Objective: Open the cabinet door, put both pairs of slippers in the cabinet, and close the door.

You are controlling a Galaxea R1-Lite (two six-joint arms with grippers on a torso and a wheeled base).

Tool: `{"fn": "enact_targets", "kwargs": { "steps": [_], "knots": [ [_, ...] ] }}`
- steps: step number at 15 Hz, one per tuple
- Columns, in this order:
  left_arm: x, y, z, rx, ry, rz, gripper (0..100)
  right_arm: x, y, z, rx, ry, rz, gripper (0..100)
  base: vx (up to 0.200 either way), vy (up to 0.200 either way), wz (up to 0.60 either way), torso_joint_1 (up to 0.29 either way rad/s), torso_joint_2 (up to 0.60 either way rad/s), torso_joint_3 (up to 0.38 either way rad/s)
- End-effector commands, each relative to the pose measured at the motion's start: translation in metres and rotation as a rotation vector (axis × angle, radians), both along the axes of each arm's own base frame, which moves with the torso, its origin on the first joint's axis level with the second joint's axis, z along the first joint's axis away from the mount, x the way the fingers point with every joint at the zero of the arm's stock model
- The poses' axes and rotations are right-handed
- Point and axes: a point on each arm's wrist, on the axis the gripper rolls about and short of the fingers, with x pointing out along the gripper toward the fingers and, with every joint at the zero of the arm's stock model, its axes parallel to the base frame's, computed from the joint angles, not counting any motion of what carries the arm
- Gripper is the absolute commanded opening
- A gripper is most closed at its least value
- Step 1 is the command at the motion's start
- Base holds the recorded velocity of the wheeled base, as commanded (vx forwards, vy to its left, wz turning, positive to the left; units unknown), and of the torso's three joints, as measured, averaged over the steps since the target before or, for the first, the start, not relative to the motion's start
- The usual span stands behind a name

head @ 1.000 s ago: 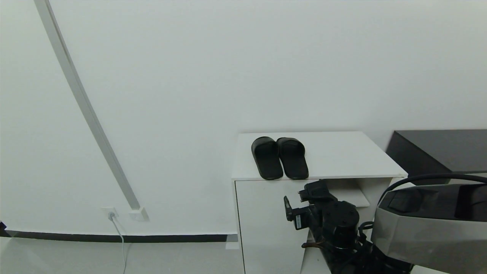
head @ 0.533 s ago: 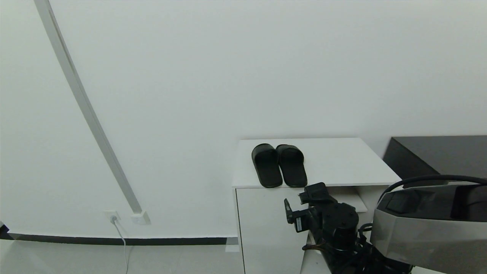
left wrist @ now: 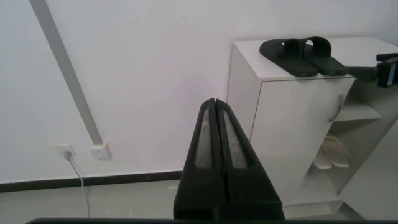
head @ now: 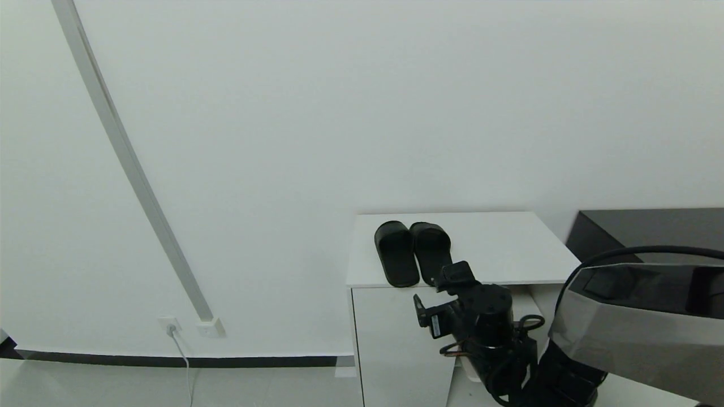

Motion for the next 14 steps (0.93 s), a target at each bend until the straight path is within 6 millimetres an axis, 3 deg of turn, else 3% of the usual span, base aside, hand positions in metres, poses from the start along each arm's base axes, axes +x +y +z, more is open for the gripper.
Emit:
{"fn": "enact_targets", "kwargs": {
  "steps": [1,2,4,13,14],
  "knots": [
    [0.0,0.0,0.0,0.0,0.0,0.0,0,0.013,0.01,0.049,0.122,-0.02,-0.018,100,0.0,0.0,0.0,0.0,0.0,0.0],
    [0.0,0.0,0.0,0.0,0.0,0.0,0,0.017,0.014,0.066,0.159,0.035,-0.031,100,0.0,0.0,0.0,0.0,0.0,0.0],
    [0.0,0.0,0.0,0.0,0.002,0.0,0,0.024,0.02,0.076,0.203,0.087,-0.058,100,0.0,0.0,0.0,0.0,0.0,0.0],
    [0.0,0.0,0.0,-0.001,0.002,0.001,0,0.017,0.027,0.039,0.162,0.196,-0.064,100,0.2,0.0,0.0,0.004,0.0,0.0],
    [0.0,0.0,0.0,-0.001,0.0,0.001,0,0.016,0.027,0.034,0.158,0.203,-0.063,100,0.0,0.0,0.0,0.0,0.0,0.0]
  ]
}}
